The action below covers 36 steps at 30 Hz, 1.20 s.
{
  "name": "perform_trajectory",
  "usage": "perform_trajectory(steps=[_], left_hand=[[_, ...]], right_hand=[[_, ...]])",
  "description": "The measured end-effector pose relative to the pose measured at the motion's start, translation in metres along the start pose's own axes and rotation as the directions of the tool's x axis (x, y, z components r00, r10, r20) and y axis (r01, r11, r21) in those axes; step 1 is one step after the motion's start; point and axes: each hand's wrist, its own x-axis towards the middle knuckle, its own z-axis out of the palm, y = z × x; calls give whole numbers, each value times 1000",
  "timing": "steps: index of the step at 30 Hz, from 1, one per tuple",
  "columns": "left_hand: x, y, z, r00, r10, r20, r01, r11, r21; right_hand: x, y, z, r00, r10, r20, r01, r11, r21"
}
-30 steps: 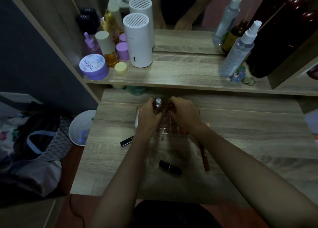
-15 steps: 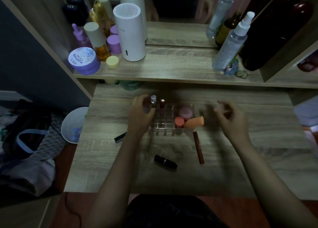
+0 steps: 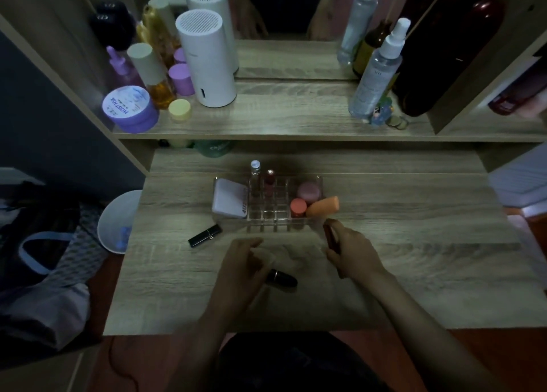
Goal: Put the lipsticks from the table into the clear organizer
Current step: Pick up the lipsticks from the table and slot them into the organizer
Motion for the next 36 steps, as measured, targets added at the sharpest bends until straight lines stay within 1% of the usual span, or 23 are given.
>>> perform_trajectory(steps=[3, 5, 7, 9, 10, 12, 14, 16, 18, 21, 23, 25, 27, 30, 33, 34, 36], left_hand=[[-8, -6, 8, 994, 34, 99, -37, 999, 33], [-11, -8, 11, 982, 64, 179, -86, 989, 120], [-12, -10, 12, 963, 124, 241, -178, 959, 220], [-12, -11, 13, 950, 178, 257, -247, 932, 266], [-11, -11, 12, 949, 193, 250, -259, 929, 266], [-9, -11, 12, 954, 199, 226, -253, 936, 244], [-8, -13, 12, 959, 181, 219, -231, 946, 229], [-8, -16, 14, 966, 155, 208, -199, 957, 209], [-8, -19, 16, 974, 135, 184, -171, 965, 197], [-12, -21, 15, 983, 81, 162, -110, 978, 175], [-14, -22, 9, 992, 45, 121, -56, 994, 93], [-15, -23, -2, 999, 28, 33, -28, 999, 15], [-11, -24, -15, 997, 27, -73, -24, 999, 48], [-1, -26, -36, 976, 24, -216, 7, 990, 141], [11, -31, -51, 933, -13, -359, 95, 973, 211], [15, -34, -55, 924, -33, -380, 125, 967, 220], [21, -39, -58, 931, -80, -357, 170, 959, 229]], right_hand=[[-4, 1, -6, 999, -23, 48, 20, 999, 46], [-8, -4, -7, 994, -60, 87, 49, 991, 125], [-11, -14, -9, 986, -110, 125, 82, 974, 211], [-11, -27, -11, 978, -151, 142, 108, 956, 273], [-8, -35, -14, 975, -173, 136, 131, 953, 273], [4, -51, -21, 969, -236, 72, 217, 955, 202], [22, -67, -34, 952, -303, -39, 305, 946, 108], [42, -81, -47, 928, -338, -157, 347, 937, 35], [62, -90, -55, 924, -323, -204, 315, 946, -73], [85, -94, -55, 953, -255, -161, 217, 951, -220], [93, -94, -49, 960, -248, -127, 203, 934, -293], [98, -94, -42, 956, -276, -98, 226, 908, -353], [100, -95, -36, 950, -307, -57, 262, 882, -393], [102, -97, -28, 945, -324, -36, 285, 874, -393], [105, -98, -25, 955, -295, -23, 265, 887, -377], [104, -97, -26, 956, -294, -22, 266, 891, -368], [101, -97, -29, 953, -300, -30, 272, 899, -345]])
